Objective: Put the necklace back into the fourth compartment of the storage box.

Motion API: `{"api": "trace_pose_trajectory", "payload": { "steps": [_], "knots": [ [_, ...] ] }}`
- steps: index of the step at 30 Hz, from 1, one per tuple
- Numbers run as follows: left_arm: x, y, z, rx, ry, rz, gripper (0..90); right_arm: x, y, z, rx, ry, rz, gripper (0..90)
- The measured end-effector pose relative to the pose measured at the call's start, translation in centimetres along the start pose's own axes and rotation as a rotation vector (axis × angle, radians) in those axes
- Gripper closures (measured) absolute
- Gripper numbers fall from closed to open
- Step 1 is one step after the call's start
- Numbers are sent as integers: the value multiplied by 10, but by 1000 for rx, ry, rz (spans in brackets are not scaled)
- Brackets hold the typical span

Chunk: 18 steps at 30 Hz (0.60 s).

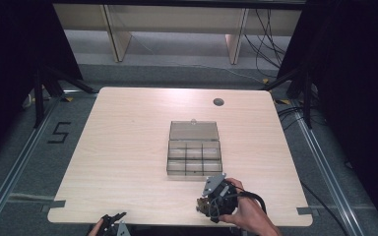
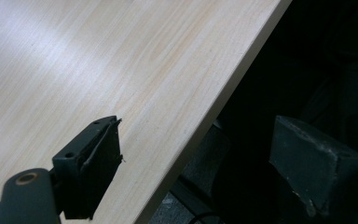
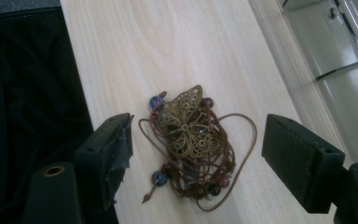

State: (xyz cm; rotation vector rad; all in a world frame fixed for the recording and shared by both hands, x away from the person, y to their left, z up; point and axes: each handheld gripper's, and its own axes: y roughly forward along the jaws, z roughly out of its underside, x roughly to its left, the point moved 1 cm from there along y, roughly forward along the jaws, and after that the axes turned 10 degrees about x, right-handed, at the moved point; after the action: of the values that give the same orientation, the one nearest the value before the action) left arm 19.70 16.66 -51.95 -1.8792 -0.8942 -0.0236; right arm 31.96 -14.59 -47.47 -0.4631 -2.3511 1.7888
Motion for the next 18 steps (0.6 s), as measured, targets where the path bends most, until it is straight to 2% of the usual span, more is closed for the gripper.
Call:
{"api": "trace_pose_trajectory", "payload": {
  "steps": [7, 9, 10, 11, 15, 16, 17, 18],
  "knots": [
    [0, 0, 0, 2, 2, -1, 158, -2, 9, -3, 47, 1, -9, 271],
    [-1, 1, 0, -7, -7, -21, 158, -3, 15, -4, 70, -2, -16, 282],
    [-1, 1, 0, -2, -1, -3, 158, -3, 16, -4, 76, -4, -13, 284],
    [-1, 1, 0, -2, -1, -3, 158, -3, 16, -4, 76, -4, -13, 284],
    [-1, 1, 0, -1, -1, -3, 158, -7, 24, -5, 99, -28, -46, 341],
    [-1, 1, 0, -2, -2, -3, 158, -7, 24, -5, 79, -24, -62, 422],
    [-1, 1, 0, -2, -2, -3, 158, -7, 24, -5, 79, -24, -62, 422],
    [-1, 1, 0, -1, -4, -3, 158, -7, 23, -6, 80, -34, -81, 504]
  ]
}}
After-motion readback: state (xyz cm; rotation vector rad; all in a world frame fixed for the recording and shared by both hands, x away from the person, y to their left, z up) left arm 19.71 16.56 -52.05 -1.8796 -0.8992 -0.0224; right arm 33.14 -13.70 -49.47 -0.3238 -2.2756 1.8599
